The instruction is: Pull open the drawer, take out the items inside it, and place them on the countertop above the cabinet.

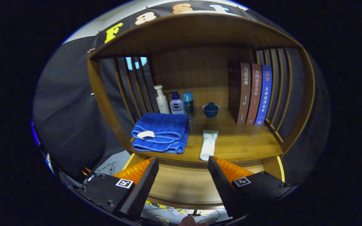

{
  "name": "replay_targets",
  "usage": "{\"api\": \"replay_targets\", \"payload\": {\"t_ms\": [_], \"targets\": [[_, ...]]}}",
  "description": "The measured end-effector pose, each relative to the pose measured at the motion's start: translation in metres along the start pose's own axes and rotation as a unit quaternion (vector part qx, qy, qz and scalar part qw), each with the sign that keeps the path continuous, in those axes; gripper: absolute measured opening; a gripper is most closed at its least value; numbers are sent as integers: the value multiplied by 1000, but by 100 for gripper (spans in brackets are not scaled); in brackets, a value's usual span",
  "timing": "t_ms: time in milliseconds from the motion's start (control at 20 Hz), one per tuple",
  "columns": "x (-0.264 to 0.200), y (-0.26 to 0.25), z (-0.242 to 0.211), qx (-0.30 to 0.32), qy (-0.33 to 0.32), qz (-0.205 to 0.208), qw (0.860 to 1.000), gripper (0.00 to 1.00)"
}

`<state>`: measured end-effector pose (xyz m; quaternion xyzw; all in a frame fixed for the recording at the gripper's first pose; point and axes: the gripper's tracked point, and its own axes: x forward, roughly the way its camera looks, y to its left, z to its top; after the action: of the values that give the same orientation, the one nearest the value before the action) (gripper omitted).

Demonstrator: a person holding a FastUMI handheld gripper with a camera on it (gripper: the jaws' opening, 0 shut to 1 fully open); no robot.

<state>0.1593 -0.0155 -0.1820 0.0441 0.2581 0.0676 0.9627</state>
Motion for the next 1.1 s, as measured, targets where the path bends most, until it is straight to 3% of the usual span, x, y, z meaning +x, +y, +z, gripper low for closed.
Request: {"api": "replay_targets", "payload": {"t_ms": [350,600,1100], "targets": [[-48,-18,-60,-34,-112,-80,990,100],[-60,-8,-102,-11,-168,-67,983,99],[-31,-26,-187,-18,-137,-90,986,99]]}}
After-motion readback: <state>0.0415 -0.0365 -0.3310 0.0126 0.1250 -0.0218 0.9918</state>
